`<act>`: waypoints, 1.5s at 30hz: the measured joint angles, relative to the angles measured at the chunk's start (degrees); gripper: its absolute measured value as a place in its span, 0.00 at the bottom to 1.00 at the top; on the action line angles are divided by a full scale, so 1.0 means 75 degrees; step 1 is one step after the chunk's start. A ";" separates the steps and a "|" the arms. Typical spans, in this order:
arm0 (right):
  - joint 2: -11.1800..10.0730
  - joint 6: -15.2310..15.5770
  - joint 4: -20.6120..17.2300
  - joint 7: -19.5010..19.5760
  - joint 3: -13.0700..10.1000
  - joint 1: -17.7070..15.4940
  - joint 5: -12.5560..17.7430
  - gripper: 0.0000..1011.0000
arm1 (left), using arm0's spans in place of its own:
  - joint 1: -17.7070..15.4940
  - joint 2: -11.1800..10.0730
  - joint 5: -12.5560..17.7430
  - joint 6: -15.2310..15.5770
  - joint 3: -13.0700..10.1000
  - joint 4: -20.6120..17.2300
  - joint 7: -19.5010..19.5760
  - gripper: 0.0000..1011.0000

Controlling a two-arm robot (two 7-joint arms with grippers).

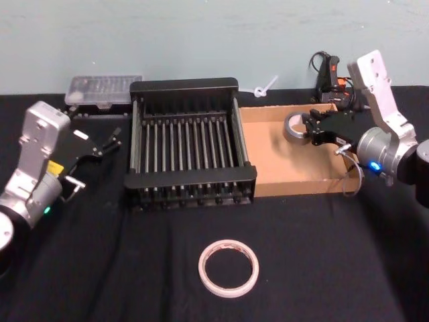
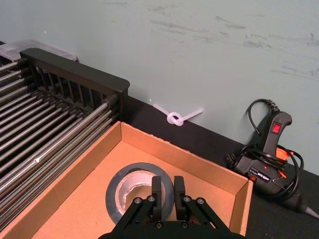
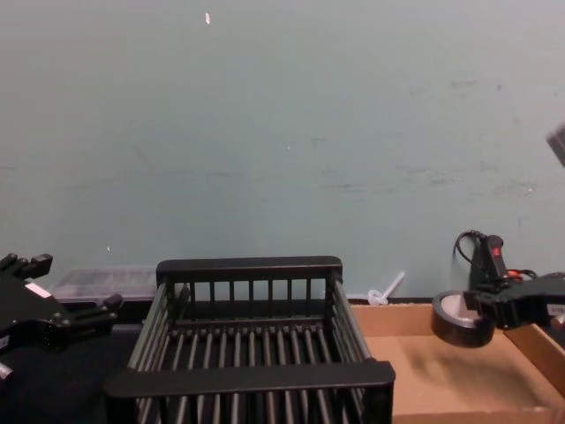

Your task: Pick up the white tape and place it into the black box , Pick up the silver tape and place it into the brown box.

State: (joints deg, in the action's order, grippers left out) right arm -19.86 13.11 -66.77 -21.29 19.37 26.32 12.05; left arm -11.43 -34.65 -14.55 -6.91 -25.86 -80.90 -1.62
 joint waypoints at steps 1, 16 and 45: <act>-0.0003 -0.0001 -0.0001 -0.0001 0.0000 0.0000 0.0000 0.15 | 0.0000 0.0000 0.0000 0.0000 0.0000 0.0000 0.0000 0.99; -0.0016 -0.0001 -0.0039 0.0004 -0.0012 -0.0013 0.0017 0.33 | 0.0001 0.0000 0.0000 0.0000 0.0000 0.0000 0.0000 0.99; -0.0023 0.0013 -0.0058 0.0007 -0.0020 -0.0022 0.0040 0.99 | 0.0000 0.0000 0.0000 0.0000 0.0000 0.0000 0.0000 0.99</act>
State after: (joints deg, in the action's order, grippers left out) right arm -20.03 13.21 -67.20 -21.24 19.22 26.16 12.35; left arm -11.43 -34.65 -14.55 -6.91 -25.86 -80.90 -1.62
